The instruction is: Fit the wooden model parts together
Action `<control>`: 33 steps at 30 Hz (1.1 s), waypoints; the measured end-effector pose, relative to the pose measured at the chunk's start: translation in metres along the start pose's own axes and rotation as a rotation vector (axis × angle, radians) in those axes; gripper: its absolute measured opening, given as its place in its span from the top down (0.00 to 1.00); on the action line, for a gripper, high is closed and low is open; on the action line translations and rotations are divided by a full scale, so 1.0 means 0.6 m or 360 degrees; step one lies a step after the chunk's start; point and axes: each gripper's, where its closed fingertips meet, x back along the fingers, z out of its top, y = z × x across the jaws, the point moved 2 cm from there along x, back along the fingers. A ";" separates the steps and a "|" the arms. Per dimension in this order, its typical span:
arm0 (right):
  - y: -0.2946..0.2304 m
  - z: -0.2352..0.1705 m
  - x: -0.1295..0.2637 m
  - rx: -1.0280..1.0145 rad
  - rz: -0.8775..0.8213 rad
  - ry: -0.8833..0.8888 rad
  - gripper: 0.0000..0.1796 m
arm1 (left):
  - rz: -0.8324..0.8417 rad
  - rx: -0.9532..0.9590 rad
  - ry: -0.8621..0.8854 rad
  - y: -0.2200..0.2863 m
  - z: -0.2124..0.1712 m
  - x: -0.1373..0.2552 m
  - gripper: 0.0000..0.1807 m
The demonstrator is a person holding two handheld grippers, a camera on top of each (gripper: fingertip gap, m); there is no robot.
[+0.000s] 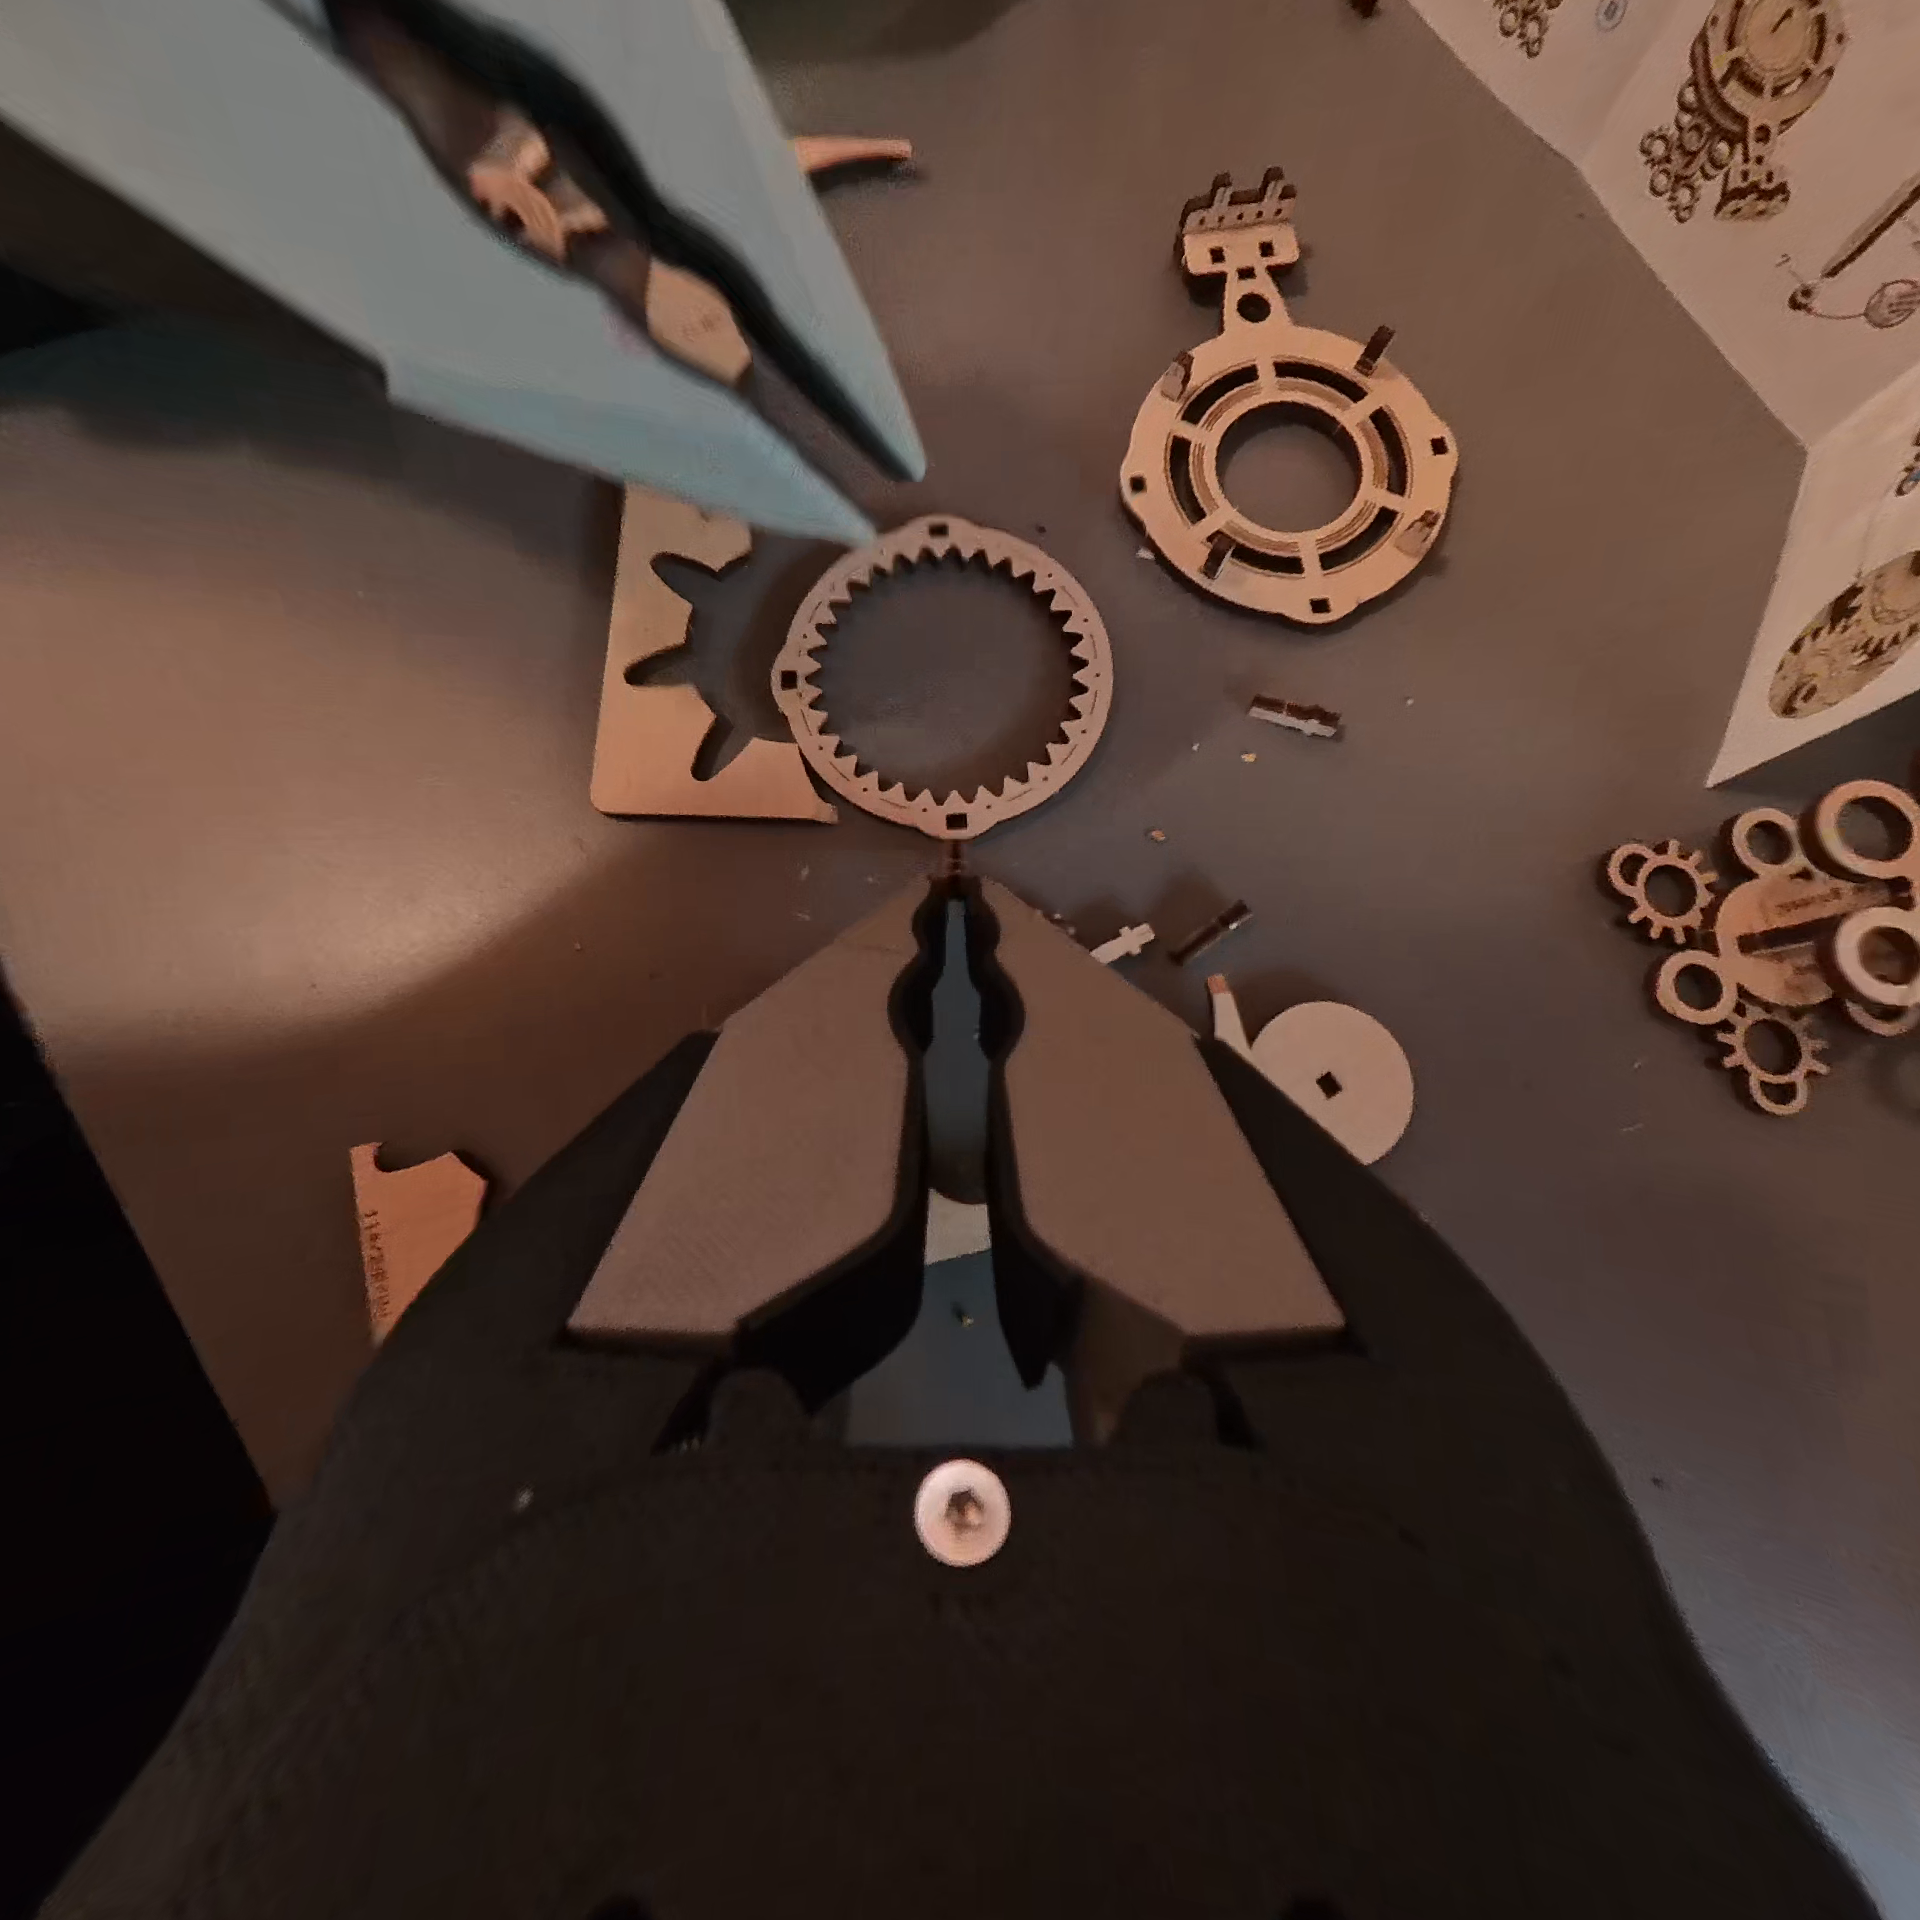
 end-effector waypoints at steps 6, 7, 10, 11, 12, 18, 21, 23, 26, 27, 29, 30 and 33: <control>-0.024 0.037 0.035 -0.0352 0.0532 0.0211 1.00 | 0.0039 -0.0423 0.0124 0.033 0.021 0.000 0.94; -0.025 0.040 0.038 -0.0389 0.0584 0.0229 1.00 | 0.0067 -0.0488 0.0165 0.036 0.026 0.002 0.94; -0.028 0.043 0.043 -0.0439 0.0660 0.0249 1.00 | 0.0086 -0.0603 0.0257 0.049 0.040 0.008 0.95; -0.030 0.043 0.043 -0.0435 0.0673 0.0245 1.00 | 0.0088 -0.0621 0.0283 0.052 0.044 0.010 0.95; -0.033 0.043 0.043 -0.0426 0.0680 0.0235 1.00 | 0.0092 -0.0636 0.0298 0.054 0.046 0.011 0.95; -0.041 0.051 0.046 -0.0405 0.0718 0.0219 1.00 | 0.0129 -0.0748 0.0251 0.060 0.040 0.006 0.96; -0.040 0.053 0.048 -0.0398 0.0717 0.0211 1.00 | 0.0142 -0.0767 0.0254 0.058 0.041 0.009 0.99; -0.040 0.054 0.049 -0.0403 0.0730 0.0210 1.00 | 0.0144 -0.0779 0.0258 0.058 0.041 0.010 1.00; -0.039 0.055 0.049 -0.0411 0.0738 0.0217 1.00 | 0.0165 -0.0821 0.0251 0.057 0.040 0.009 1.00; -0.039 0.055 0.049 -0.0420 0.0743 0.0223 1.00 | 0.0182 -0.0843 0.0247 0.057 0.039 0.009 1.00; -0.038 0.055 0.049 -0.0447 0.0763 0.0239 1.00 | 0.0209 -0.0874 0.0241 0.056 0.039 0.008 1.00; -0.037 0.055 0.049 -0.0462 0.0773 0.0247 1.00 | 0.0213 -0.0872 0.0237 0.056 0.039 0.008 1.00; -0.036 0.056 0.048 -0.0502 0.0812 0.0264 1.00 | 0.0229 -0.0865 0.0241 0.055 0.040 0.007 1.00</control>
